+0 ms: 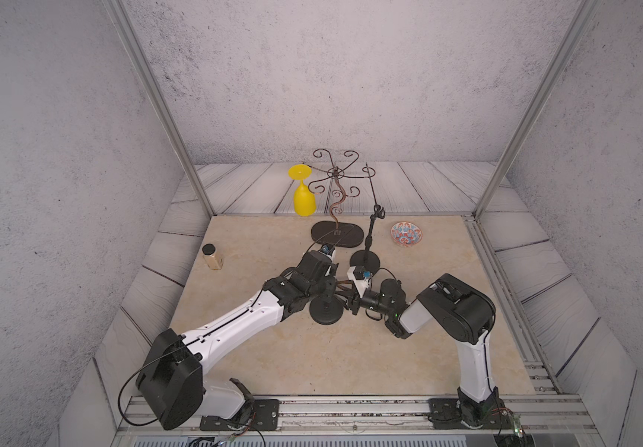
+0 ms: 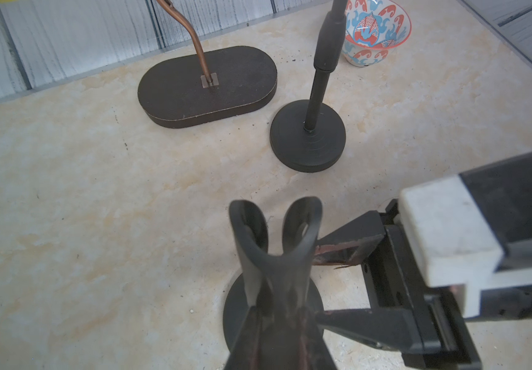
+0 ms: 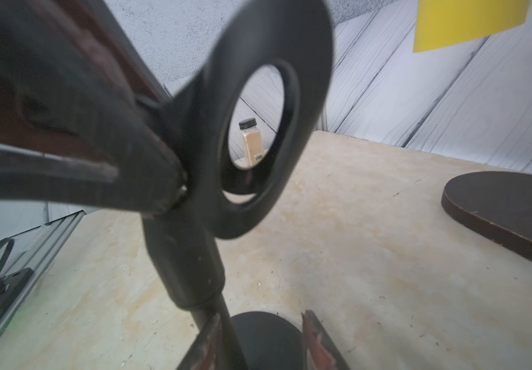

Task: Assemble a microphone stand
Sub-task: Screw the microphone stand pole into the microphone stand base.

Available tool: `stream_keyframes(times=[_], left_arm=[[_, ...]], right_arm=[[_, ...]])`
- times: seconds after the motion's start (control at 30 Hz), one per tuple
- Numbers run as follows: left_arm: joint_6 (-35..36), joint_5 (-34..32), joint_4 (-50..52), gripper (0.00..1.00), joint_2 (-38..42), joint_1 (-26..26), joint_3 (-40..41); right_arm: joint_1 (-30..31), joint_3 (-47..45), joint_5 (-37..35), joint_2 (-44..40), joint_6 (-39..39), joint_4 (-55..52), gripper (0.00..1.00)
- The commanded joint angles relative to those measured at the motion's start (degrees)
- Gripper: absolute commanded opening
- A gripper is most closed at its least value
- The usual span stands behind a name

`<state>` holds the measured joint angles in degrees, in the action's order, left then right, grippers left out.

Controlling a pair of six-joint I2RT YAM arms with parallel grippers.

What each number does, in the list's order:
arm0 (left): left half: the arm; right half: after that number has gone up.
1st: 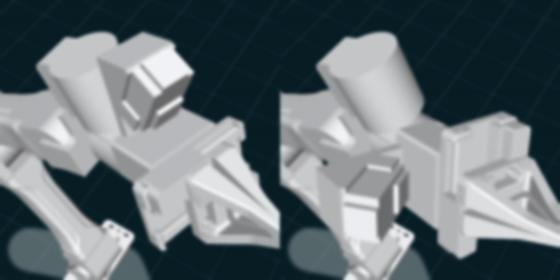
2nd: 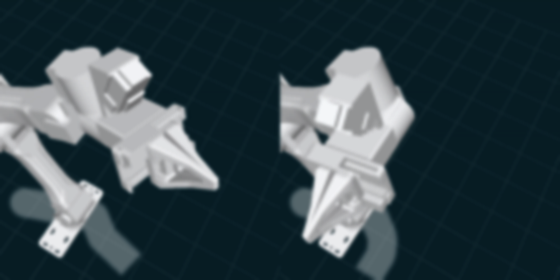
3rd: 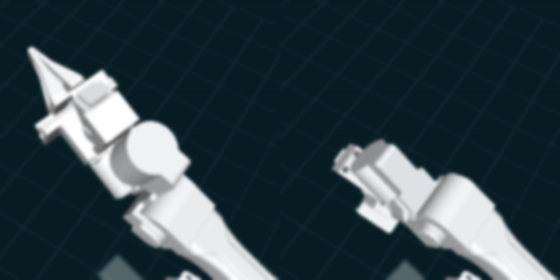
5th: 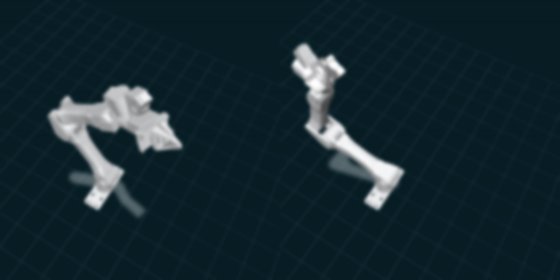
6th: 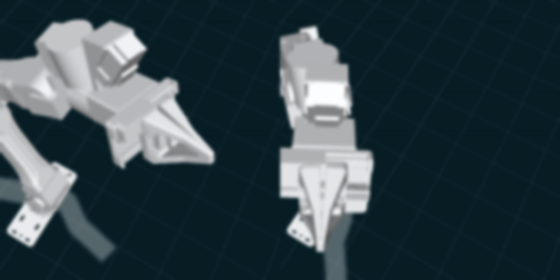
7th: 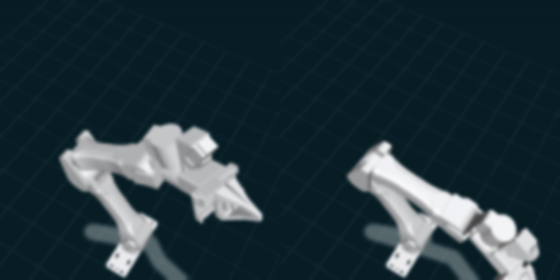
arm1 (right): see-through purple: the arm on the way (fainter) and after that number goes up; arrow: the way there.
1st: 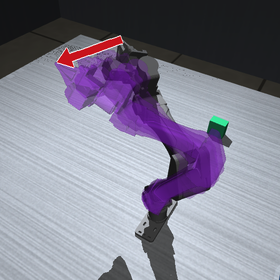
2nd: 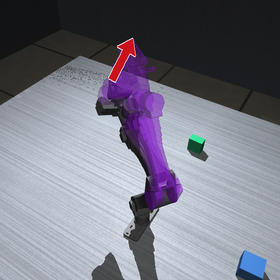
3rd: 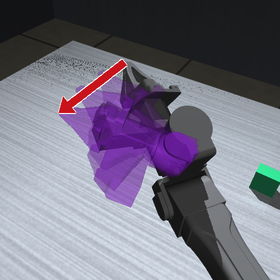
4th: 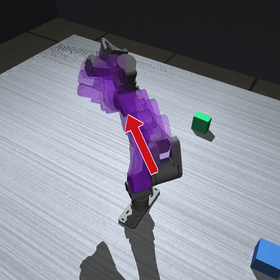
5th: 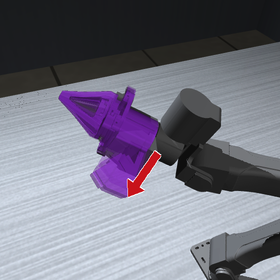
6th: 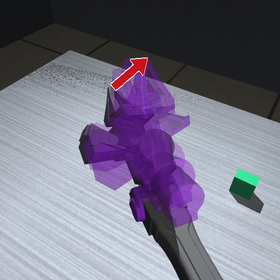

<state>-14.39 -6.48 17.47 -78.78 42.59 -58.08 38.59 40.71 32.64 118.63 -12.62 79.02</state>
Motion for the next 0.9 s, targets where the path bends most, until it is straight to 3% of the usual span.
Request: stream_keyframes(times=[0.0,0.27,0.6,0.87], left_arm=[[-0.37,1.83,5.8,0.04,-1.9,-0.19,0.69],[0.2,2.05,5.65,0.04,-2.31,-0.27,0.53],[-0.26,3.41,7.78,0.04,-2.88,-0.23,0.24],[-1.5,3.35,7.21,0.04,-1.9,-0.22,1.2]], right_arm=[[0.66,1.76,5.02,2.6,-0.62,-1.04,0.42],[0.67,6.33,7.05,4.42,0.37,-5.46,0.4],[0.59,-3.0,3.44,1.53,2.1,-2.13,0.4],[0.83,-0.37,4.81,1.88,-0.06,-0.68,0.38]])
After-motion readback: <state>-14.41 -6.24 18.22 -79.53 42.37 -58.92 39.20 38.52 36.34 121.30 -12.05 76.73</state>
